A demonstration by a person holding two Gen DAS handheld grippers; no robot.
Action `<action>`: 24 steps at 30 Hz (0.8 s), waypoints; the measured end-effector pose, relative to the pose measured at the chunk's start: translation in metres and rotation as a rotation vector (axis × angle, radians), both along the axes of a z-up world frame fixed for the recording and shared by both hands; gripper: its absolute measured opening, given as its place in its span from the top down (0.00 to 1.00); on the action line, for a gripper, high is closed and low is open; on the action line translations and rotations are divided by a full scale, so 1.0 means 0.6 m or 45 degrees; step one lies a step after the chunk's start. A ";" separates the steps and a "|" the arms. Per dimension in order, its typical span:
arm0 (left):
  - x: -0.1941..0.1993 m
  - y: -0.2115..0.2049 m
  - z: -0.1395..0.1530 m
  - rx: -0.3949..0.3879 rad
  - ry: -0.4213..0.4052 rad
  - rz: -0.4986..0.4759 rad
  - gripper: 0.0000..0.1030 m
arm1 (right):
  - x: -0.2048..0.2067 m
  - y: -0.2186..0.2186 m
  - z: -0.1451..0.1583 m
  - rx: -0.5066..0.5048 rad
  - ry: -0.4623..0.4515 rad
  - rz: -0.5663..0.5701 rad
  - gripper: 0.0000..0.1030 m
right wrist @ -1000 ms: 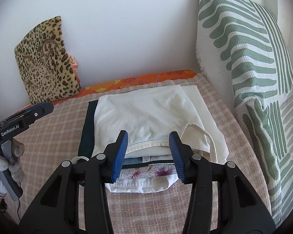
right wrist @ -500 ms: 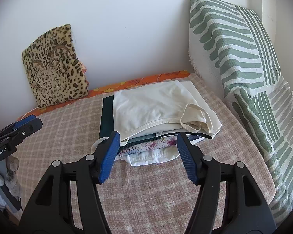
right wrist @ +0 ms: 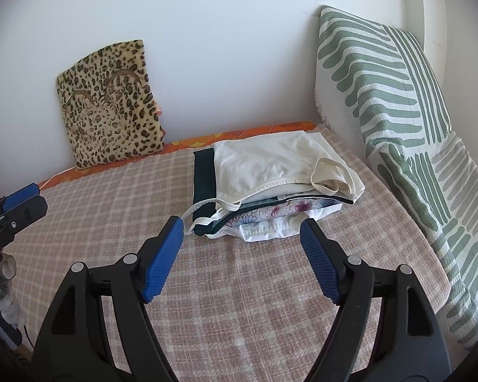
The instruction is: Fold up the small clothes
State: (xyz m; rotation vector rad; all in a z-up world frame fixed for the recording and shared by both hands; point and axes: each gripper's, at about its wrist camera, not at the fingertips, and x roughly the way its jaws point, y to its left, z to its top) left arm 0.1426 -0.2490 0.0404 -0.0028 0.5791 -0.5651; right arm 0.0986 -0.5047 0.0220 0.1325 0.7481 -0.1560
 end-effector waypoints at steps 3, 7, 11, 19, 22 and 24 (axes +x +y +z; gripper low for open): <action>-0.017 0.015 -0.005 0.019 -0.023 0.007 0.22 | -0.010 0.016 -0.004 -0.013 -0.007 -0.015 0.21; -0.033 0.036 -0.017 0.017 -0.013 0.003 0.22 | -0.027 0.035 -0.004 -0.044 -0.028 -0.038 0.13; -0.037 0.061 -0.037 -0.006 0.050 0.005 0.21 | -0.041 0.054 -0.003 -0.081 -0.050 -0.044 0.09; -0.050 0.099 -0.065 0.004 0.024 0.062 0.21 | -0.060 0.077 -0.010 -0.098 -0.099 -0.112 0.01; -0.047 0.102 -0.073 0.045 0.045 0.085 0.21 | -0.058 0.091 -0.017 -0.130 -0.092 -0.105 0.01; -0.050 0.104 -0.076 0.085 0.021 0.118 0.21 | -0.060 0.100 -0.019 -0.143 -0.100 -0.100 0.01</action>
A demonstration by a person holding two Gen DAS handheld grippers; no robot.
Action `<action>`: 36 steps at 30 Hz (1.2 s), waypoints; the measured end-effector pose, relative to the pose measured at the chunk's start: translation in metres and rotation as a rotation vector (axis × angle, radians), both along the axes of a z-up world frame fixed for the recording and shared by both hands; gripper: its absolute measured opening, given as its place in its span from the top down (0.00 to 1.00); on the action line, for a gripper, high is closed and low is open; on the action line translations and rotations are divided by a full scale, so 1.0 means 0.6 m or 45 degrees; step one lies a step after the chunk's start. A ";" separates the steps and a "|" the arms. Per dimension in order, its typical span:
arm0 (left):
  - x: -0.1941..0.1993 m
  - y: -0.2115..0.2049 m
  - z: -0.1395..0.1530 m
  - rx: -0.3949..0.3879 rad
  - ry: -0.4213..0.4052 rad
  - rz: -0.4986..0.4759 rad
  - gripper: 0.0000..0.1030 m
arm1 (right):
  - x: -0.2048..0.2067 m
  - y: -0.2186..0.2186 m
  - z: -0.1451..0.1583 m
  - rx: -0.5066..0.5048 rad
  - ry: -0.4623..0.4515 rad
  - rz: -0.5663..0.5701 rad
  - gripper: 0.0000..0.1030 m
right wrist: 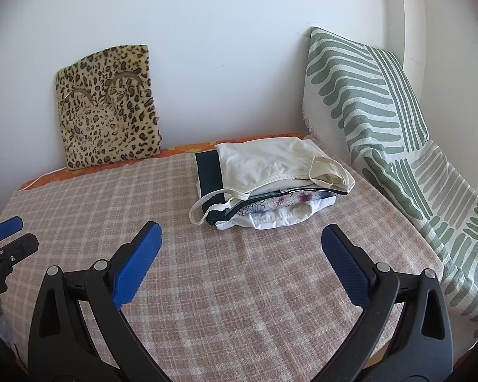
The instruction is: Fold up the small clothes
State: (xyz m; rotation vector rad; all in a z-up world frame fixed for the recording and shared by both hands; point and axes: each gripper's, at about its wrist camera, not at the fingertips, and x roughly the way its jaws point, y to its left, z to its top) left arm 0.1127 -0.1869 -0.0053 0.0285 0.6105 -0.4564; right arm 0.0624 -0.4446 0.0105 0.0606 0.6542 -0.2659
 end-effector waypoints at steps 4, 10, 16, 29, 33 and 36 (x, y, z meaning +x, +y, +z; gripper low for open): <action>-0.001 0.003 -0.007 0.033 -0.005 0.015 0.21 | -0.003 0.014 -0.002 -0.025 -0.018 0.022 0.01; -0.021 0.002 0.002 0.111 -0.146 0.088 0.00 | -0.003 0.020 -0.009 -0.059 -0.020 0.019 0.00; -0.023 0.002 0.007 0.086 -0.146 0.058 0.00 | -0.004 0.008 -0.013 -0.019 -0.023 -0.016 0.00; -0.019 0.002 -0.001 0.099 -0.107 0.057 0.00 | -0.006 0.009 -0.016 -0.014 -0.026 -0.033 0.00; -0.020 0.002 -0.001 0.097 -0.107 0.061 0.00 | -0.005 0.009 -0.015 -0.015 -0.029 -0.030 0.00; -0.022 0.003 -0.001 0.091 -0.106 0.063 0.00 | -0.005 0.010 -0.015 -0.018 -0.027 -0.029 0.00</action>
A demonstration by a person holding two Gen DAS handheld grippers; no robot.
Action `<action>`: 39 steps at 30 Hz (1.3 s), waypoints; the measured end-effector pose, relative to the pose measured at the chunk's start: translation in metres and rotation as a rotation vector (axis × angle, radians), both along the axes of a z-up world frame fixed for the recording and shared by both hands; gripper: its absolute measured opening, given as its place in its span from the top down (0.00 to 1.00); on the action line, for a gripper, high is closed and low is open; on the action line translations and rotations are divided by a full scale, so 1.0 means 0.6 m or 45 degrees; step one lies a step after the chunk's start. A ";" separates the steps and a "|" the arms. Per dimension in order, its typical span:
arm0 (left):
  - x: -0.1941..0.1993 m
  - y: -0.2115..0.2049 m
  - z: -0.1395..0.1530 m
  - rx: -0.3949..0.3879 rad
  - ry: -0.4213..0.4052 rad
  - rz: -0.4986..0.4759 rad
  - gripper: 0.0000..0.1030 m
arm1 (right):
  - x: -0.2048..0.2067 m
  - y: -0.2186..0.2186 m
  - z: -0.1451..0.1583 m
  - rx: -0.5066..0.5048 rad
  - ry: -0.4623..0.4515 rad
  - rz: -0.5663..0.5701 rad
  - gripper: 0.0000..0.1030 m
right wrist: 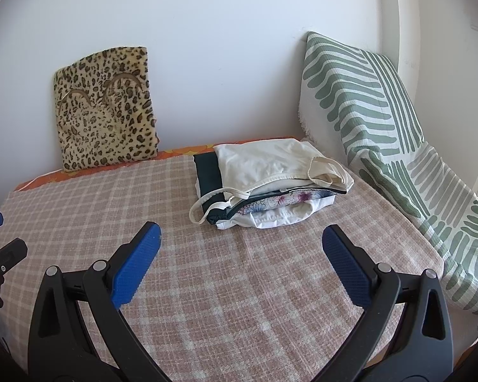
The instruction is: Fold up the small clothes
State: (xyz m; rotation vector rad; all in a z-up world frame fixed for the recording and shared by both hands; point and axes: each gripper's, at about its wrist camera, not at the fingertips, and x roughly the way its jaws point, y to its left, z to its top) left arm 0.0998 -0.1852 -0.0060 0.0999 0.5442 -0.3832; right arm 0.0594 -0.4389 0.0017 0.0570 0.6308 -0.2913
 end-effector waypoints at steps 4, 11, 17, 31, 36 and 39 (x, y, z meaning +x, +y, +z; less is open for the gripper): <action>0.001 0.001 0.000 0.000 0.000 -0.001 0.00 | 0.000 0.000 0.000 0.001 -0.002 -0.002 0.00; -0.003 -0.001 0.003 0.003 -0.006 -0.004 0.00 | 0.000 0.000 0.000 0.001 -0.001 -0.001 0.00; -0.004 0.000 0.004 0.002 -0.007 -0.001 0.00 | 0.000 0.000 -0.001 0.002 -0.002 -0.001 0.00; -0.006 0.000 0.008 0.001 -0.012 -0.005 0.00 | 0.000 0.001 -0.001 0.001 -0.001 -0.001 0.00; -0.005 -0.001 0.007 0.004 -0.014 -0.004 0.00 | -0.001 0.003 0.001 -0.001 -0.004 -0.004 0.00; -0.005 -0.001 0.007 0.002 -0.013 -0.002 0.00 | 0.000 0.002 0.001 0.003 -0.003 -0.003 0.00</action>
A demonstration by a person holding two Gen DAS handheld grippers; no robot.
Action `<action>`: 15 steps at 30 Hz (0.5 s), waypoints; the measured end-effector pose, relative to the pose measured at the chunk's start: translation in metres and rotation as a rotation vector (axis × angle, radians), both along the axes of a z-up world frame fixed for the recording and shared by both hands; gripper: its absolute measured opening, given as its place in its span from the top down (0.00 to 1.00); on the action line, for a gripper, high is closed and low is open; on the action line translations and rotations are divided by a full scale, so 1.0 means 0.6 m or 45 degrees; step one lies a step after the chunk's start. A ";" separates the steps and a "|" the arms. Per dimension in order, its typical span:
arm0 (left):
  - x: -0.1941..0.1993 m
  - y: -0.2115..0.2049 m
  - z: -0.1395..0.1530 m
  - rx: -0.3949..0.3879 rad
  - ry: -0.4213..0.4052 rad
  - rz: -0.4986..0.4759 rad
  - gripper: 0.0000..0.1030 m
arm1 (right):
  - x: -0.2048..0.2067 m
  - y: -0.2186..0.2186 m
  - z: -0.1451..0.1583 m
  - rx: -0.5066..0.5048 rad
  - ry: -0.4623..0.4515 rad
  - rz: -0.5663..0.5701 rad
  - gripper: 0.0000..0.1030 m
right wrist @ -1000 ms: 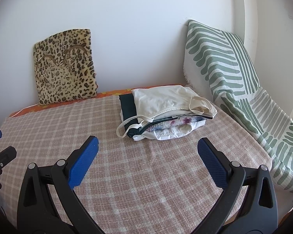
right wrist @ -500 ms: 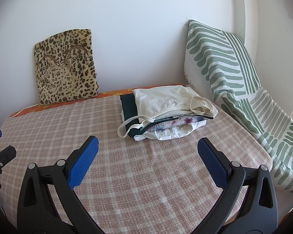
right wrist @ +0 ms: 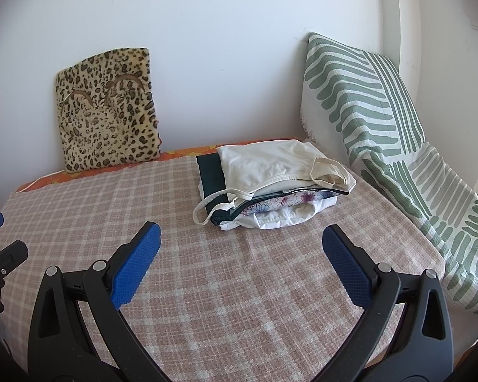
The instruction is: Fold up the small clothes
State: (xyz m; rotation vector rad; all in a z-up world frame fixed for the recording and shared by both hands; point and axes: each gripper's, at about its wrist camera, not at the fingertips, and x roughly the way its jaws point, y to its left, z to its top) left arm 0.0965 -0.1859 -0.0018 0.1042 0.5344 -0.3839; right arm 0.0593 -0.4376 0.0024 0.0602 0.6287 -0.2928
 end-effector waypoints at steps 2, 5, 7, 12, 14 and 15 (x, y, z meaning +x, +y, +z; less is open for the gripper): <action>0.000 0.000 0.000 0.001 -0.002 -0.001 0.00 | 0.000 0.000 0.000 -0.002 0.001 0.001 0.00; 0.000 0.000 0.000 0.001 -0.002 -0.001 0.00 | 0.001 0.000 0.000 -0.001 0.000 0.001 0.00; -0.001 -0.001 0.001 -0.001 -0.002 -0.002 0.00 | 0.000 0.001 0.000 -0.003 0.000 -0.001 0.00; 0.000 -0.001 0.001 0.000 0.000 0.001 0.00 | -0.001 0.002 0.000 -0.002 0.000 -0.002 0.00; 0.000 -0.001 0.000 -0.005 0.007 -0.002 0.00 | -0.001 0.003 0.000 -0.002 0.000 -0.004 0.00; 0.000 -0.001 0.000 -0.008 0.011 -0.002 0.00 | -0.001 0.003 -0.001 -0.002 0.000 -0.003 0.00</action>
